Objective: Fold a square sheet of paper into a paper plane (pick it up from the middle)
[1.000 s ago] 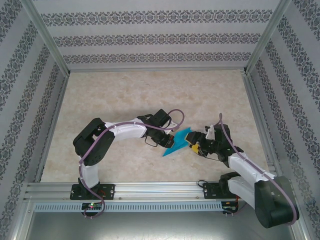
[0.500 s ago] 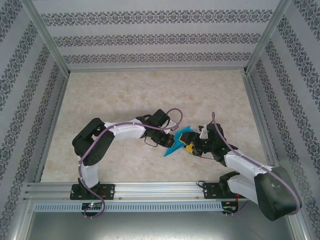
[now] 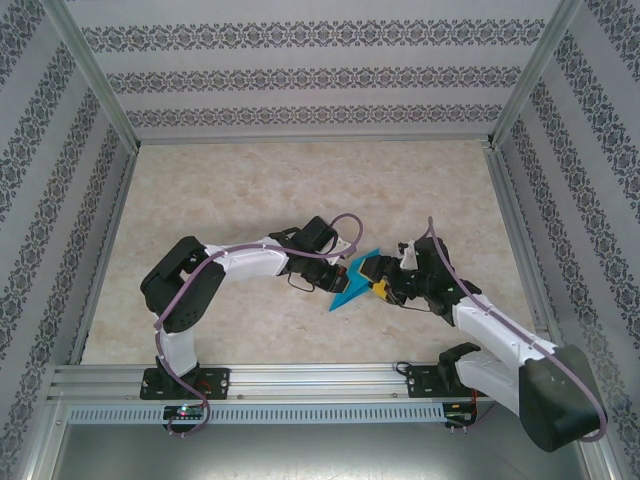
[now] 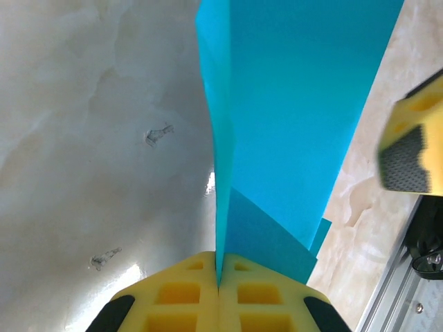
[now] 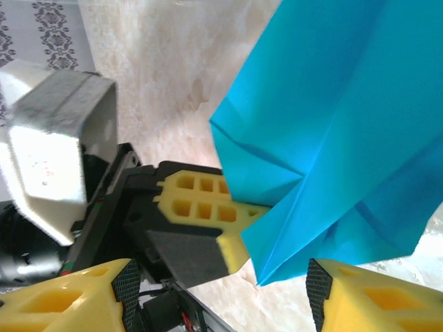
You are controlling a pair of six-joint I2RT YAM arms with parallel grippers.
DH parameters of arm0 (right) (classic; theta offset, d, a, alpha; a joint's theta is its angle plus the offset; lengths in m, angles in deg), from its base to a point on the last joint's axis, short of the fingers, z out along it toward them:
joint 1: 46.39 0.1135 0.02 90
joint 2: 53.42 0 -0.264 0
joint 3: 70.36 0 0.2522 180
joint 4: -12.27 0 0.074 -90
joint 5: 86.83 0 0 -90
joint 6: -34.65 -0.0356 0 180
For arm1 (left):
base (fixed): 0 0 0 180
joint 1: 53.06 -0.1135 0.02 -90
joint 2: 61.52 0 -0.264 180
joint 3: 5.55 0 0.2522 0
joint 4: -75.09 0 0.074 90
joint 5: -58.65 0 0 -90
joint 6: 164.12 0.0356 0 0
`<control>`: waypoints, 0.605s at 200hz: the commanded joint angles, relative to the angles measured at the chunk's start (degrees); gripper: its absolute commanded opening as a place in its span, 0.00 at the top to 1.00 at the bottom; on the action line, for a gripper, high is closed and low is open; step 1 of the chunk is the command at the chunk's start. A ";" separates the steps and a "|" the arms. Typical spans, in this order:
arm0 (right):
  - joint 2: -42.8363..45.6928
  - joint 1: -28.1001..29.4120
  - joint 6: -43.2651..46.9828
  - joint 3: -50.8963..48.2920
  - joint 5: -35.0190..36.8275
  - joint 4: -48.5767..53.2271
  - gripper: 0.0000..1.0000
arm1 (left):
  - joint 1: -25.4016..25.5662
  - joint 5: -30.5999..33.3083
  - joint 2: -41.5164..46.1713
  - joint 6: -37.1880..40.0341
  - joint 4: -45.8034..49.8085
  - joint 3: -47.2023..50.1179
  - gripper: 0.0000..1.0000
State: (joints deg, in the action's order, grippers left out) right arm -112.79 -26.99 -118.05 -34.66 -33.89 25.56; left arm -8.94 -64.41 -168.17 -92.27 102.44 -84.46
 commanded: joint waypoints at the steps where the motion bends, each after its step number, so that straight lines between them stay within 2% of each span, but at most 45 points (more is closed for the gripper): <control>1: -2.87 0.67 1.94 1.31 0.46 -1.14 0.34 | -0.70 -1.46 2.15 -1.27 -2.22 0.89 0.96; 121: -6.73 2.27 0.55 -1.16 1.51 -5.35 0.35 | -0.79 -2.54 1.37 -5.97 -7.27 1.94 0.97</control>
State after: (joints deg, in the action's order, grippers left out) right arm -119.26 -25.22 -117.35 -34.69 -33.50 22.26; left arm -8.94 -65.70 -167.95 -96.05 98.41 -83.54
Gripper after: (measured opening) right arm 0.649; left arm 0.066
